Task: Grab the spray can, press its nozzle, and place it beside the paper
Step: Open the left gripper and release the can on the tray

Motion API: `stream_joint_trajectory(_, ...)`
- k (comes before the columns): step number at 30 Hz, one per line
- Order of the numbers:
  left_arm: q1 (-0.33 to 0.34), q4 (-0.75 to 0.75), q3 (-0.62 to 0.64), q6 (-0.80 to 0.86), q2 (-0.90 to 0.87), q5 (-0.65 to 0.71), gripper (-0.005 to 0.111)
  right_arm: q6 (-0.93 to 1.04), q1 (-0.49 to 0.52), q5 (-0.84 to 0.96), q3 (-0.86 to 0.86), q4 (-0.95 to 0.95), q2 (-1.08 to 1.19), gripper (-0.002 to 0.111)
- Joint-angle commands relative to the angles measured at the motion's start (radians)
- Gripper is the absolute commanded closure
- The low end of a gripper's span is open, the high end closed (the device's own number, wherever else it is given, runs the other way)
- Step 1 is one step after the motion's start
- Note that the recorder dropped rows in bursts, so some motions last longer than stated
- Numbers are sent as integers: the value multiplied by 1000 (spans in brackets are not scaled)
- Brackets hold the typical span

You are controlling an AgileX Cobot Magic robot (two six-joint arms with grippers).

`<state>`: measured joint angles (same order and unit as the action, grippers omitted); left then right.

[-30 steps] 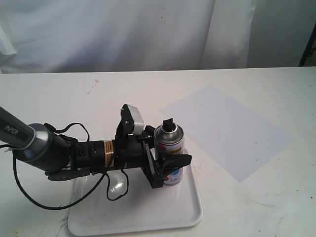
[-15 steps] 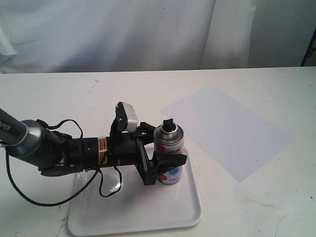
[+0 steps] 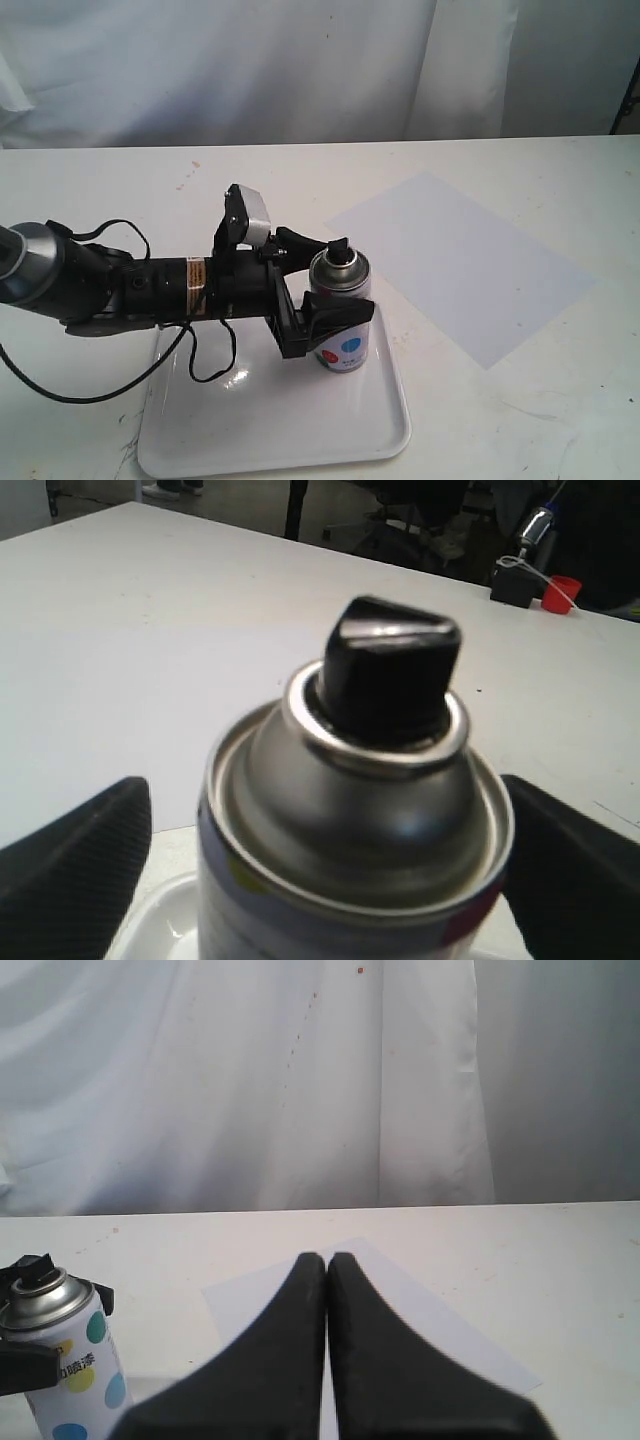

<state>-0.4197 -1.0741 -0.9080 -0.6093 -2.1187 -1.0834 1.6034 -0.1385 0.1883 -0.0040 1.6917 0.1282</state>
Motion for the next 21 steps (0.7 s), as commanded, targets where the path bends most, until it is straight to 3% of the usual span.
stream_joint_trajectory(1, 2, -45, -2, -43, 68, 56, 22, -2, -4, 3, 4, 0, 3, 108)
stream_joint_trajectory(8, 2, -169, -2, -221, 213, 250, 22, -2, -4, 1, 4, 0, 3, 108)
stream_joint_trajectory(15, 2, -324, -2, -405, 365, 282, 23, -2, -4, 1, 4, 0, 3, 108)
stream_joint_trajectory(17, 2, -355, -2, -469, 397, 306, 27, -2, -4, 1, 4, 0, 3, 108)
stream_joint_trajectory(21, 2, -484, -2, -657, 474, 324, 50, -2, -4, 1, 4, 0, 3, 108)
